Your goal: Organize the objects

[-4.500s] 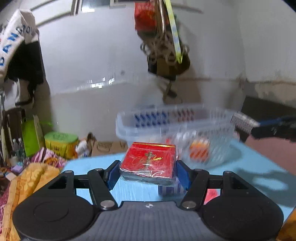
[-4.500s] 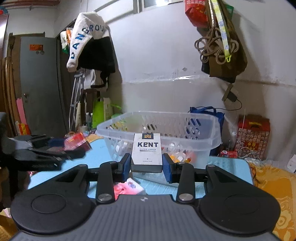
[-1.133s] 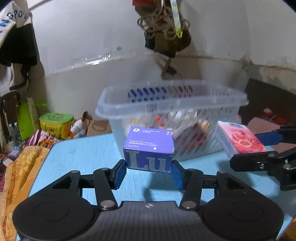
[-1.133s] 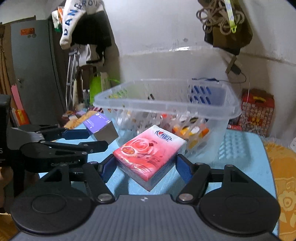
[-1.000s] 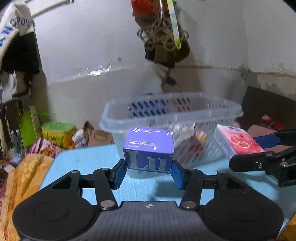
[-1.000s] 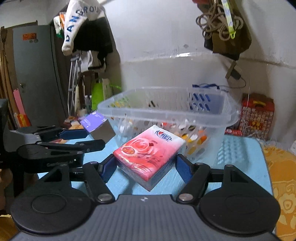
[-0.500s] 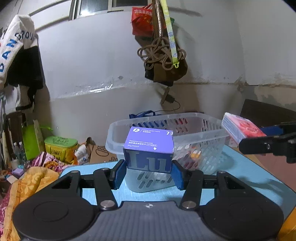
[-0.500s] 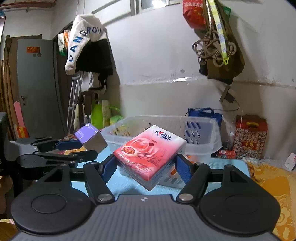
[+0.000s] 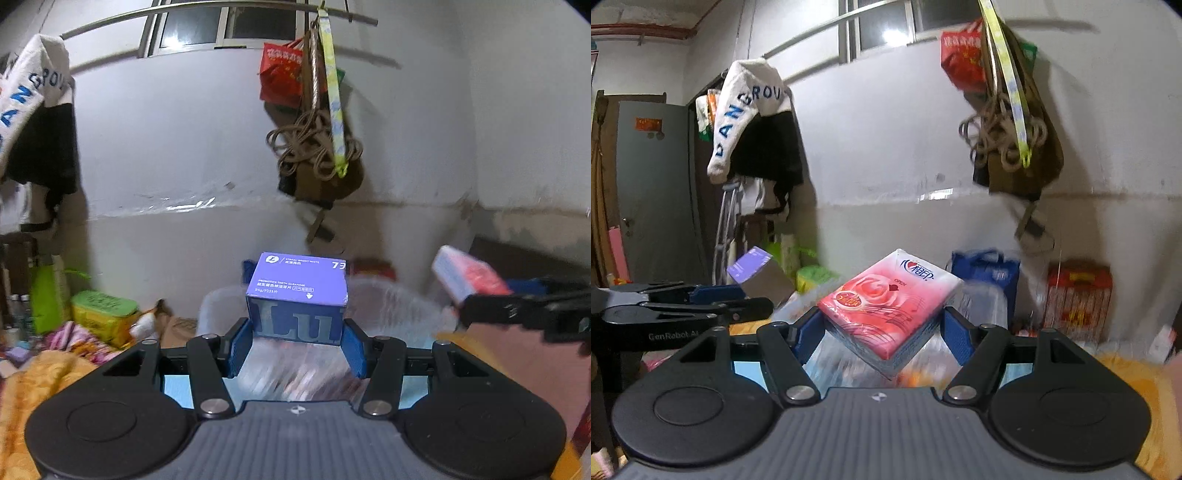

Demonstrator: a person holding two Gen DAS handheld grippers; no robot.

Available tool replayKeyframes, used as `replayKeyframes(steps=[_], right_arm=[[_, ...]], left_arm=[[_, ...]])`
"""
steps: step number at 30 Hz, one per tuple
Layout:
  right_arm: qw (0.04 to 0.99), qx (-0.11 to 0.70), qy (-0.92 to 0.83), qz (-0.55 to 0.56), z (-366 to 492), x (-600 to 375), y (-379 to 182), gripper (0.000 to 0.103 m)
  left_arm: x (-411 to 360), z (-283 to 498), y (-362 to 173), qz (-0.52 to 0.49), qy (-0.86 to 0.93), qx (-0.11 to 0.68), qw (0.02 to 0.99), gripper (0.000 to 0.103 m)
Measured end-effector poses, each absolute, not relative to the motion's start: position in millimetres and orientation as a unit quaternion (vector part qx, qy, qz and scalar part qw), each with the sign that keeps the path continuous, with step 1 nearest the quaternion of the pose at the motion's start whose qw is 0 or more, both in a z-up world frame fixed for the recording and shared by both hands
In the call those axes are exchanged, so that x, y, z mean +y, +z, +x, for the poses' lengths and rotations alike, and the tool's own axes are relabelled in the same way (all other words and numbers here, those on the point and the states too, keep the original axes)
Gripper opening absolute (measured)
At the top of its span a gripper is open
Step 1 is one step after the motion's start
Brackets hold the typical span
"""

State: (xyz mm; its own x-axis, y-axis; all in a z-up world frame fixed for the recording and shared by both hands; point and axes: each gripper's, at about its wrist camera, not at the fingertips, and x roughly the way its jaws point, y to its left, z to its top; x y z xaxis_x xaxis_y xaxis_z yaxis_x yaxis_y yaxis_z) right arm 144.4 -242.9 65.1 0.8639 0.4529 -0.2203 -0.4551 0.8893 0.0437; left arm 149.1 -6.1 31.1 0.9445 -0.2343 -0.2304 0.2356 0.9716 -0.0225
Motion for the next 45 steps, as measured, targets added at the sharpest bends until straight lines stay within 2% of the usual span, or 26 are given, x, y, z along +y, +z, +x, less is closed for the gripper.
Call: replayKeyframes(steps=[3,6,12,13,14,15,16,30,38,45], right_arm=[[0.975,0.096,0.197,-0.033,174,-237,82,0.071],[0.973,0.120,0.196,-0.022,212,-239,83,0.071],[0.960,0.181,0.212,-0.027,260,-229,53,0.073],[0.962,0.177,0.206,-0.033,261,-226,49,0.080],[0.965,0.169,0.198,-0.036,259,-227,47,0.096],[0.967,0.161,0.193,-0.040,258,-227,45,0.103],[0.968,0.156,0.190,-0.043,256,-228,44,0.103],[0.960,0.160,0.231,0.016,200,-255,39,0.103],[0.970,0.155,0.174,-0.061,168,-229,45,0.103],[0.979,0.158,0.103,-0.077,160,-218,49,0.103]], left_arm=[[-11,181,52,-0.014,-0.121,0.120,0.985,0.056],[-15,212,62,-0.017,-0.100,0.133,0.986,0.056],[-14,264,43,-0.037,-0.083,0.184,0.979,0.058],[-15,268,39,-0.037,-0.086,0.187,0.978,0.060],[-14,272,34,-0.037,-0.080,0.188,0.978,0.075],[-14,274,30,-0.034,-0.070,0.187,0.979,0.096],[-12,274,26,-0.033,-0.062,0.186,0.980,0.103],[12,225,21,-0.056,-0.069,0.165,0.982,0.103],[7,197,20,-0.021,-0.065,0.174,0.982,0.103],[12,190,16,-0.013,-0.055,0.193,0.980,0.103]])
